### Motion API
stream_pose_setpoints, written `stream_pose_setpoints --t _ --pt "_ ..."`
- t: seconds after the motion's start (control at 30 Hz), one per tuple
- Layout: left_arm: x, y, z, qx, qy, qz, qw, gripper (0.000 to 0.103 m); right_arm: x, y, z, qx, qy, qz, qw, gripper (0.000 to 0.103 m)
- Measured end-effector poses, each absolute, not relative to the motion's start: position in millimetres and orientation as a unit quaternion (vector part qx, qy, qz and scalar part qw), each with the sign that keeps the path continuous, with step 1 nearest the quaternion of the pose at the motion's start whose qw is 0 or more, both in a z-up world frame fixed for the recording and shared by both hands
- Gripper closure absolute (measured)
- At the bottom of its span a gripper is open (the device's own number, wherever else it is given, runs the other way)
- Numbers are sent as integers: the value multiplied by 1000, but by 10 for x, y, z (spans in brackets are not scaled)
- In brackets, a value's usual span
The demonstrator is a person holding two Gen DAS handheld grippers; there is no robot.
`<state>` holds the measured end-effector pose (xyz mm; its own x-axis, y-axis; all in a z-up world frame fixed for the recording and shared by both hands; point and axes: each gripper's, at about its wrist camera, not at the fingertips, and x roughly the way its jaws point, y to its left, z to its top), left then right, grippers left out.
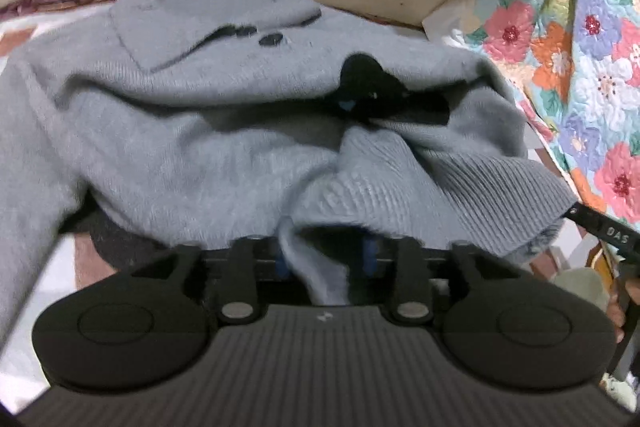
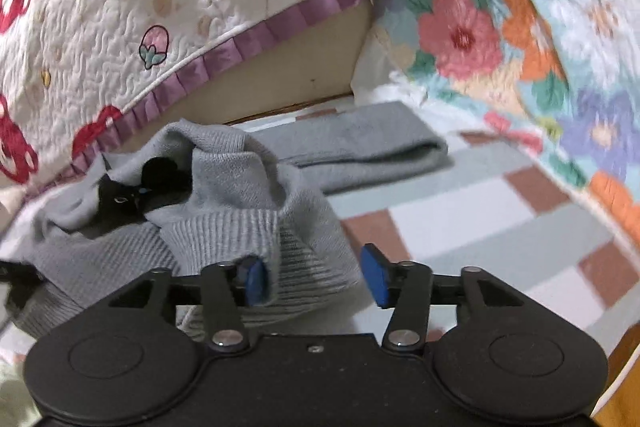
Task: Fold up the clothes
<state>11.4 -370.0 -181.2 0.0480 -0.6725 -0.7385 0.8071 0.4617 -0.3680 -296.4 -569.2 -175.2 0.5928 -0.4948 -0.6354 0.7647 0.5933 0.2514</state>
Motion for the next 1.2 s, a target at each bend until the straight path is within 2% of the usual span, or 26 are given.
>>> stream_pose_setpoints --t 0.03,0.1,0.2,0.3,0.43,0.57,0.6,0.63,0.67,0.7,0.8,0.9,0.93,0.97,1.0,1.03,1.2 --pt "121 -3684 -1845 60 472 -513 715 52 -2984 -5692 -1779 276 258 -366 851 44" --pt "117 -3667 -1913 39 494 -511 702 50 -3028 -5688 -1827 310 249 -359 844 44" --pt "45 -3680 -1981 54 499 -506 701 56 -3075 -5647 -1882 358 225 -345 838 41" --pt "-22 -3694 -1954 78 474 -503 718 97 -3030 -5599 -1955 381 225 -329 834 39" --pt "-71 -3637 -1774 94 413 -491 761 98 -2895 -5545 -2105 384 258 -325 824 35" --pt "-29 -3544 -1587 92 364 -473 797 99 -2840 -5477 -2166 345 266 -344 832 35" --pt "-8 -3522 -1548 90 357 -470 802 100 -2838 -5460 -2148 329 267 -345 838 43" --pt "8 -3499 -1512 87 351 -469 806 100 -2835 -5443 -2130 312 267 -345 844 73" --pt "27 -3484 -1485 84 347 -468 808 100 -2833 -5425 -2112 295 268 -346 849 89" --pt "44 -3480 -1470 81 348 -468 808 100 -2853 -5427 -2064 276 264 -352 854 93" --pt "65 -3437 -1449 67 361 -483 795 100 -2979 -5492 -1832 212 234 -390 865 94" --pt "58 -3391 -1507 44 390 -510 766 95 -3173 -5641 -1464 176 182 -427 868 95" --pt "47 -3383 -1546 36 402 -519 753 82 -3218 -5684 -1370 168 170 -434 869 101" --pt "19 -3386 -1591 35 413 -528 741 70 -3258 -5721 -1297 160 158 -439 870 100" --pt "-30 -3401 -1644 43 423 -537 729 47 -3292 -5752 -1245 151 145 -442 872 100" --pt "-78 -3417 -1697 51 432 -546 716 39 -3326 -5784 -1194 143 132 -446 874 100" --pt "-341 -3585 -1902 129 445 -539 703 33 -3252 -5924 -1252 123 134 -449 875 100"
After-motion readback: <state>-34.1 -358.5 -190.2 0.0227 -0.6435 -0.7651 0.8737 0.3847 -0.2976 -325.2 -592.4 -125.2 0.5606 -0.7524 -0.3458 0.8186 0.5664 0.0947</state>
